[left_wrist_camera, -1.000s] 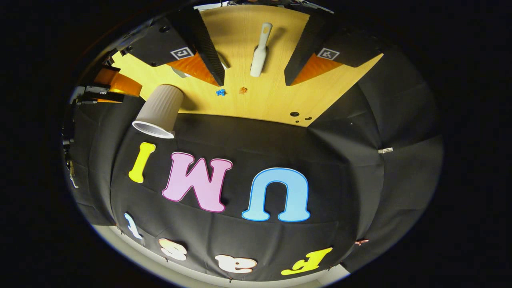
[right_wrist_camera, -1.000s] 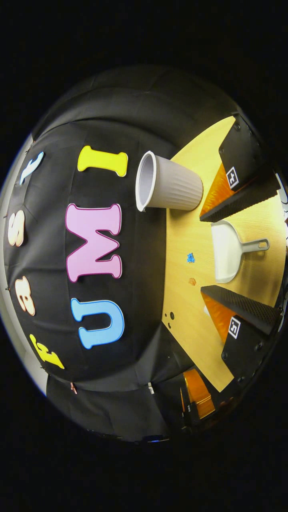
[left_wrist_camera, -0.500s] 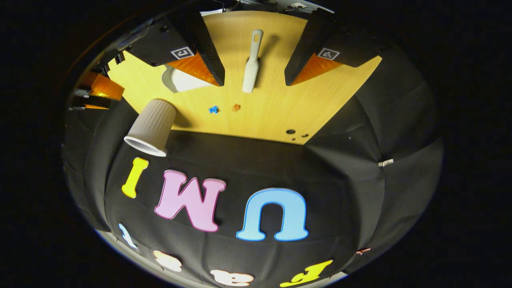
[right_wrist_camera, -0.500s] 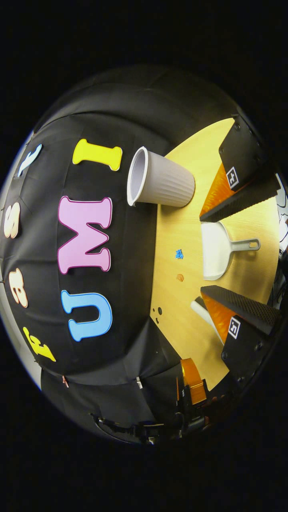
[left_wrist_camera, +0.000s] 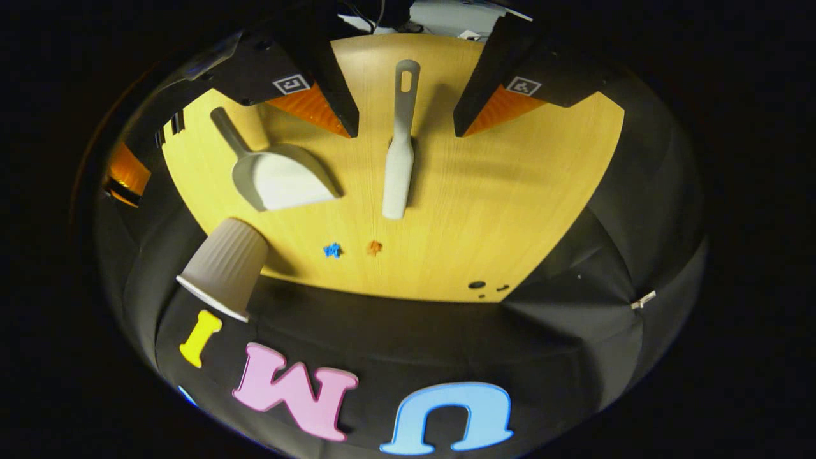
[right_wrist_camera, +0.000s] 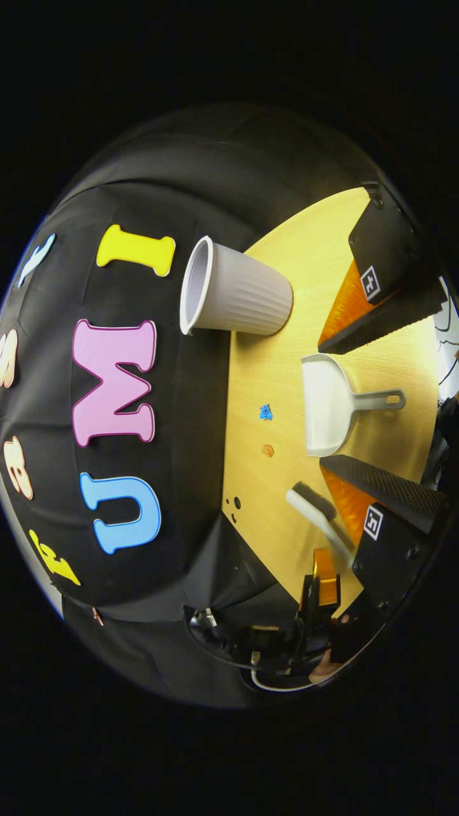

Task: Pick up the small broom and dustpan from the desktop, sweep the trash into the dustpan with the broom, and then empty the trash into the garbage bin.

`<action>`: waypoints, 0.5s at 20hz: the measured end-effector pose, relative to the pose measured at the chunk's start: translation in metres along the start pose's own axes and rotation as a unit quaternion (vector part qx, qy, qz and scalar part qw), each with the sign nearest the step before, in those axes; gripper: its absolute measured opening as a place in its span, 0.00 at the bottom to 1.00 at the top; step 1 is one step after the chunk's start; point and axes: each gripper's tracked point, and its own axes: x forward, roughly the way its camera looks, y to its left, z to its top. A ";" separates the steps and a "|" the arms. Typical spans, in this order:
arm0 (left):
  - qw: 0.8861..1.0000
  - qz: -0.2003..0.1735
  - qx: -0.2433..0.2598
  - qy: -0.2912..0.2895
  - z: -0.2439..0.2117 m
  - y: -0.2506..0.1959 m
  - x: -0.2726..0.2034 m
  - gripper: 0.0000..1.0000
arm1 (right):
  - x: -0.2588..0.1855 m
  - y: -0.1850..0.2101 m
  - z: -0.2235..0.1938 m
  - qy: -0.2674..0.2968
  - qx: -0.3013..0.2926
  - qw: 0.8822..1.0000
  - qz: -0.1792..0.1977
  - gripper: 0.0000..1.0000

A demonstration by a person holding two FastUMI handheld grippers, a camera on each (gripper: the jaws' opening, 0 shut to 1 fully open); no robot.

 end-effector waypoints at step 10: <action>0.993 0.014 0.016 0.115 -0.025 0.008 0.078 0.96 | 0.025 -0.021 -0.037 0.065 0.008 0.998 0.002 0.99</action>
